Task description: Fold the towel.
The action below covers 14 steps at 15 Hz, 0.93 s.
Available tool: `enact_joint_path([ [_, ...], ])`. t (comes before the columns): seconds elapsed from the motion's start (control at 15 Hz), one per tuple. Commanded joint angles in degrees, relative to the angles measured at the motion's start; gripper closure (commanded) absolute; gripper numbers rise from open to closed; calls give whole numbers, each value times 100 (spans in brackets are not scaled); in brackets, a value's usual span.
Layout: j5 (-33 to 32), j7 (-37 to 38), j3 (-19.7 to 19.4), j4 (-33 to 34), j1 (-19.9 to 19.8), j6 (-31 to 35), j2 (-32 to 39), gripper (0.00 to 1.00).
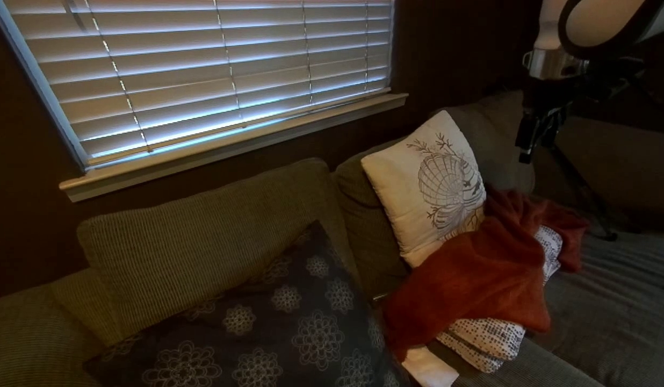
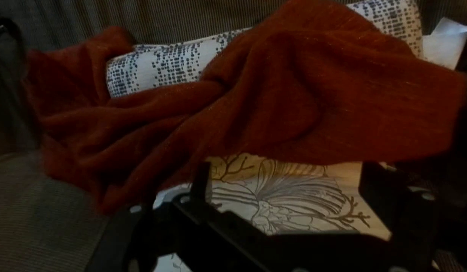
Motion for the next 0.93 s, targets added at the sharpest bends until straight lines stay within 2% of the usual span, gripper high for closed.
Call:
enact_joint_path([
  [0.0,403,-98,44,-729,-26,482,-787,0],
  [0.47,886,-15,-39,-1138,-36,470,-1346,0],
  [0.53,710,-6,-10,-868,-18,357,-1050,0],
  [0.87,716,-6,-16,-883,-19,357,-1055,0],
])
